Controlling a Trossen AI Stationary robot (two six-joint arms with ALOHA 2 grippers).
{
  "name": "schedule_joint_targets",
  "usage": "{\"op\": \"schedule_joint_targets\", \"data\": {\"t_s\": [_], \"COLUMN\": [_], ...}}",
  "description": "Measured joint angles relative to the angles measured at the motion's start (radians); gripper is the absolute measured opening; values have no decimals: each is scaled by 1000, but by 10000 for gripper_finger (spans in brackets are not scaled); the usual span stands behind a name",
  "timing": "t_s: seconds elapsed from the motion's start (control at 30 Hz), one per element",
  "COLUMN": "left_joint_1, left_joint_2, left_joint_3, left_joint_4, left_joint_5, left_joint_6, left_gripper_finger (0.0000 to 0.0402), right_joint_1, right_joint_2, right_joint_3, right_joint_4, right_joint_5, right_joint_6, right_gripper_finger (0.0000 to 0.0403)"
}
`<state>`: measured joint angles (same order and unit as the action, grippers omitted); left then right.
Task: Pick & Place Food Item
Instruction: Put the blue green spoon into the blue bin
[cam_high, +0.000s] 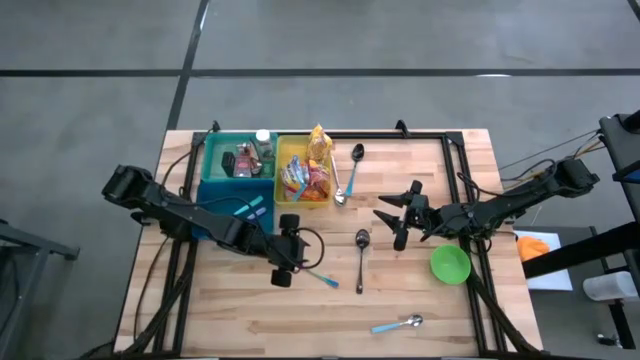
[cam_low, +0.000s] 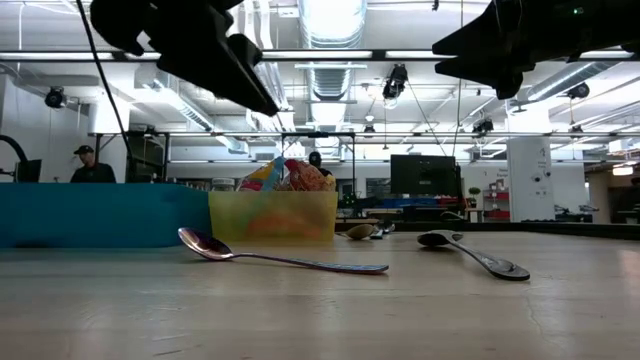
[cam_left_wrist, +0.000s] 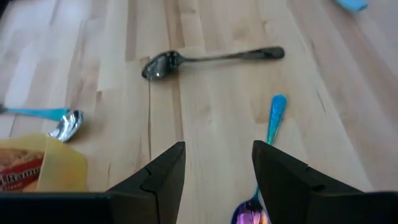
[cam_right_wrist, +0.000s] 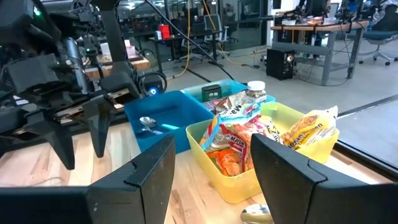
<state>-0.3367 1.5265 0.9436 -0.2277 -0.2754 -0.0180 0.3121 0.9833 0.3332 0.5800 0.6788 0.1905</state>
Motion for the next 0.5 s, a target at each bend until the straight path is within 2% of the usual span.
{"op": "schedule_joint_targets", "data": {"t_s": [0.17, 0.23, 0.4, 0.5], "left_joint_1": [1, 1, 3, 5], "left_joint_2": [-1, 5, 36, 61], "left_joint_3": [0, 0, -1, -1], "left_joint_4": [11, 13, -27, -30], "left_joint_5": [71, 83, 37, 44], "left_joint_6": [50, 27, -68, -61], "left_gripper_finger": [187, 187, 187, 187], "right_joint_1": [0, 0, 0, 0], "right_joint_2": [0, 0, 0, 0], "right_joint_3": [0, 0, 0, 0], "right_joint_4": [0, 0, 0, 0], "right_joint_5": [0, 0, 0, 0], "right_joint_6": [0, 0, 0, 0], "right_gripper_finger": [206, 206, 206, 206]}}
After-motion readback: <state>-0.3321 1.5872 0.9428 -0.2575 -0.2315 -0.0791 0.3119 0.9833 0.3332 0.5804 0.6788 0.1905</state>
